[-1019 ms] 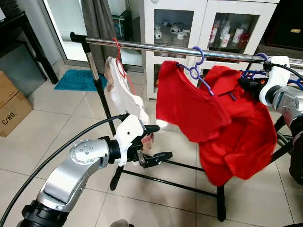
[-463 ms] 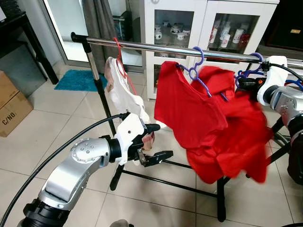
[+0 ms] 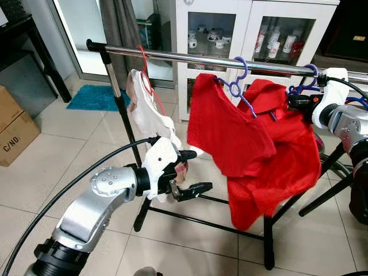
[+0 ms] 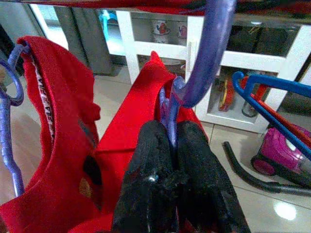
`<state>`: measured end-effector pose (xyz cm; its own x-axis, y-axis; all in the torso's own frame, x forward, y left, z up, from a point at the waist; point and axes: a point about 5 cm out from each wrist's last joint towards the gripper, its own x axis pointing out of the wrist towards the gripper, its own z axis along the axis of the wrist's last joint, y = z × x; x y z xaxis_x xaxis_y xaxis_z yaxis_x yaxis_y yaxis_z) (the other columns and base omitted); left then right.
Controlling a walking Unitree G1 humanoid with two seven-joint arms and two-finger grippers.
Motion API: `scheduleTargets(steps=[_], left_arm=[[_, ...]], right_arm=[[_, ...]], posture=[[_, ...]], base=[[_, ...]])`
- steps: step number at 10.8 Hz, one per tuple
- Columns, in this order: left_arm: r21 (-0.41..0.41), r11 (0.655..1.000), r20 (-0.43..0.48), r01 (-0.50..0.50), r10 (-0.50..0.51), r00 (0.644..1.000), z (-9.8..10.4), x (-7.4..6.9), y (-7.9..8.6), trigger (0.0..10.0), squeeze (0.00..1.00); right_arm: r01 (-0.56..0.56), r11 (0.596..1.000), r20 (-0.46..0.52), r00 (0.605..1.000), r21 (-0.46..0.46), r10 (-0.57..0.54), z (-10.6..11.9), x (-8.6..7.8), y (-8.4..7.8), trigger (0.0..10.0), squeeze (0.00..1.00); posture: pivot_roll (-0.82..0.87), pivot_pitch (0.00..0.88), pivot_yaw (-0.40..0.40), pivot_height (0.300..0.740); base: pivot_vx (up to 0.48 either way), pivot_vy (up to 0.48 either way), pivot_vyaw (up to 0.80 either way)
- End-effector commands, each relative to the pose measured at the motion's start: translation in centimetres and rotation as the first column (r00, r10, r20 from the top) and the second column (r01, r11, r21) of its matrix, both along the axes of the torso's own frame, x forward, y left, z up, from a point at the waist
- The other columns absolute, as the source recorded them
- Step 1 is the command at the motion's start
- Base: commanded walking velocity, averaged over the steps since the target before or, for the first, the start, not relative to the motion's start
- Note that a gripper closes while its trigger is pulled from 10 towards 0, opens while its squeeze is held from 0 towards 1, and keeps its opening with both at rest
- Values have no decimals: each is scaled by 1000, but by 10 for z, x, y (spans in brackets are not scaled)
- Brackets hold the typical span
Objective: Hang hanger
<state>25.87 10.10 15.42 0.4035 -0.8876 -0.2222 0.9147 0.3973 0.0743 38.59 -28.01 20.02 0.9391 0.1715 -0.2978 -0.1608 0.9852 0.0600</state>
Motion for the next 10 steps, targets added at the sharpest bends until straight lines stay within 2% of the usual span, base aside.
scheduleTargets(steps=[1, 2, 3, 4, 5, 6, 7, 8, 9, 10], left_arm=[[5, 1000, 30, -11, 11, 999, 4, 4, 0, 10000, 914], [-2, 995, 39, -96, 96, 995, 2, 11, 3, 10000, 910], [-21, 971, 75, -237, 238, 968, 1, 21, 10, 10000, 871], [-28, 957, 93, -289, 291, 952, 0, 23, 13, 10000, 639], [-48, 943, 95, -330, 334, 938, -2, 22, 15, 10000, 255], [-64, 935, 79, -349, 353, 932, -4, 20, 15, 10000, 16], [-70, 927, 67, -369, 374, 925, -10, 16, 13, 10000, 4], [-69, 916, 59, -394, 398, 915, -15, 13, 13, 10000, 0], [-71, 908, 53, -413, 417, 907, -17, 11, 13, 10000, 0], [-66, 900, 51, -431, 435, 899, -20, 7, 14, 10000, 0]], right_arm=[[0, 1000, 42, 999, 27, -1, 12, 0, -5, 0, 0], [-7, 1000, 74, 997, 26, 6, 17, -2, -11, 0, 0], [-47, 999, 94, 994, -4, 47, 19, -8, -19, 0, 0], [-70, 997, 99, 992, -26, 73, 18, -14, -24, 0, 0], [-75, 997, 107, 991, -34, 78, 18, -22, -30, 0, 0], [-80, 995, 100, 991, -58, 86, 14, -31, -33, 0, 0], [-117, 987, 45, 991, -110, 122, -4, -48, -26, 0, 0], [-133, 983, 3, 991, -123, 134, -23, -65, -15, 0, 0], [-115, 986, -17, 993, -119, 113, -37, -79, -8, 0, 0], [-71, 992, -20, 997, -101, 69, -52, -102, 4, 0, 0]], posture=[[90, 0, 38, 740], [87, 0, 37, 740], [75, 0, 38, 740], [71, 0, 39, 740], [58, 0, 44, 740], [46, 0, 48, 740], [36, 0, 49, 740], [28, 0, 43, 740], [29, 0, 32, 740], [34, 0, 14, 740]], base=[[0, 0, 0], [0, 0, 0], [0, 0, 0], [0, 0, 0], [0, 0, 0], [0, 0, 0], [0, 0, 0], [0, 0, 0], [0, 0, 0], [0, 0, 0]])
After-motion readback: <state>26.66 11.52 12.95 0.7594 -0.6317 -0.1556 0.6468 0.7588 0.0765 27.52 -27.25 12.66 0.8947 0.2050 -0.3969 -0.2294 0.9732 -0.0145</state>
